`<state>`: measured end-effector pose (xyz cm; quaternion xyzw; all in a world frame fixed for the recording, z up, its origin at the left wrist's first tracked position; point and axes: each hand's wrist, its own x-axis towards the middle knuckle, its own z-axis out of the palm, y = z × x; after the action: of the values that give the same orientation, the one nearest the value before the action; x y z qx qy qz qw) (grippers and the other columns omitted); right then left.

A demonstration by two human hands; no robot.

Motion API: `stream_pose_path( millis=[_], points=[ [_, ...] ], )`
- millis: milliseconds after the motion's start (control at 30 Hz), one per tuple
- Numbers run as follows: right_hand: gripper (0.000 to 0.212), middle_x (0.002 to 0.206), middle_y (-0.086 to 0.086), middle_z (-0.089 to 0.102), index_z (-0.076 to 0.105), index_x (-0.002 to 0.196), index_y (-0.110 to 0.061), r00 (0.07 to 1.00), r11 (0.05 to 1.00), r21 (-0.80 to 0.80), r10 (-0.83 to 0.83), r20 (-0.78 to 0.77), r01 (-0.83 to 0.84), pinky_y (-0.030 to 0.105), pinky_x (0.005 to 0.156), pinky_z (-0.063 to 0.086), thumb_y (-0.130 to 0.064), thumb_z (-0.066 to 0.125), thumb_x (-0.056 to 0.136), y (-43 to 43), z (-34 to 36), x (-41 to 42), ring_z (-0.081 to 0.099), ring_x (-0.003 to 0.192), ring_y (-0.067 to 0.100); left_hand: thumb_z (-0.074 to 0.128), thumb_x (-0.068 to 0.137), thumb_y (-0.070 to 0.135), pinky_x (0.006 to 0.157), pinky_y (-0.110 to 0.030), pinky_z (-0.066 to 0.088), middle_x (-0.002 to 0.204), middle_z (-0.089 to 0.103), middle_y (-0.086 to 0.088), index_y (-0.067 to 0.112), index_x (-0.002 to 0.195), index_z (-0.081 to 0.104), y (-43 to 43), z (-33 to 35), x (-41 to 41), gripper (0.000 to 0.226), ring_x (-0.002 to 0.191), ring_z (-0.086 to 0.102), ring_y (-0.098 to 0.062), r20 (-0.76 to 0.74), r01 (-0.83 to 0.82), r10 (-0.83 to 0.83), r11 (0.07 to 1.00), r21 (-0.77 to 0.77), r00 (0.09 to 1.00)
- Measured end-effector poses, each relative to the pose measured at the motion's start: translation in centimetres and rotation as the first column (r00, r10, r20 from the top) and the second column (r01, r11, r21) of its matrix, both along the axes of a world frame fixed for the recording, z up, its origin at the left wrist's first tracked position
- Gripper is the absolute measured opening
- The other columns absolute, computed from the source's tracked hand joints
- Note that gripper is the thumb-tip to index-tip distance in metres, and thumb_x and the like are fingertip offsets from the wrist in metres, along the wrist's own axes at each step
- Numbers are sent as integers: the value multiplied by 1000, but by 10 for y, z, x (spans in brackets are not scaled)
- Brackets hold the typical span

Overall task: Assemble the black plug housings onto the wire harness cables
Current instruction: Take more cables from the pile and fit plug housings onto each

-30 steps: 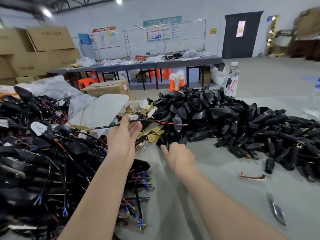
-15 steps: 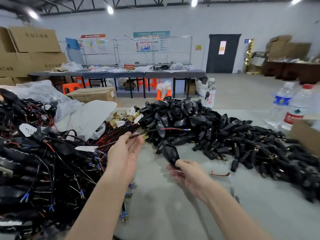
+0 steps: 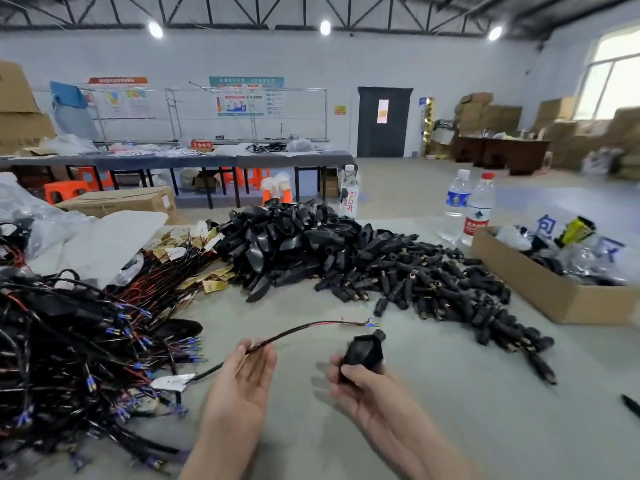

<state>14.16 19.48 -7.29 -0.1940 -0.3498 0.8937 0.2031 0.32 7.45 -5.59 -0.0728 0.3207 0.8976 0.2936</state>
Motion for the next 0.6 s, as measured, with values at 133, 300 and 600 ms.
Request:
stream_pose_path(
  millis=[133,300,600],
  points=[
    [19,91,20,74,62,109,8,992,991,-64,-122,-23,120,32,63,61,8,52,92,10,0,-8,75,83,29,54,100,12,64,-29,62,79,74,-14,4,93,63,1,-7,-1,14,73,75,-22,-99,19,-22,999,-36,995],
    [32,103,21,72,58,116,7,988,985,-122,-132,-74,122,38,74,61,8,41,89,19,-3,-14,71,102,34,54,100,11,63,-28,61,76,74,-13,4,95,62,4,-12,-8,13,72,75,-22,-115,15,-23,997,-70,993],
    [36,123,23,66,54,123,6,986,990,-115,-96,-140,80,37,77,60,10,41,90,24,-7,-16,66,113,37,52,101,12,63,-28,61,77,74,-12,4,96,62,8,-16,-15,13,74,74,-22,-133,6,-16,997,-74,991]
  ],
)
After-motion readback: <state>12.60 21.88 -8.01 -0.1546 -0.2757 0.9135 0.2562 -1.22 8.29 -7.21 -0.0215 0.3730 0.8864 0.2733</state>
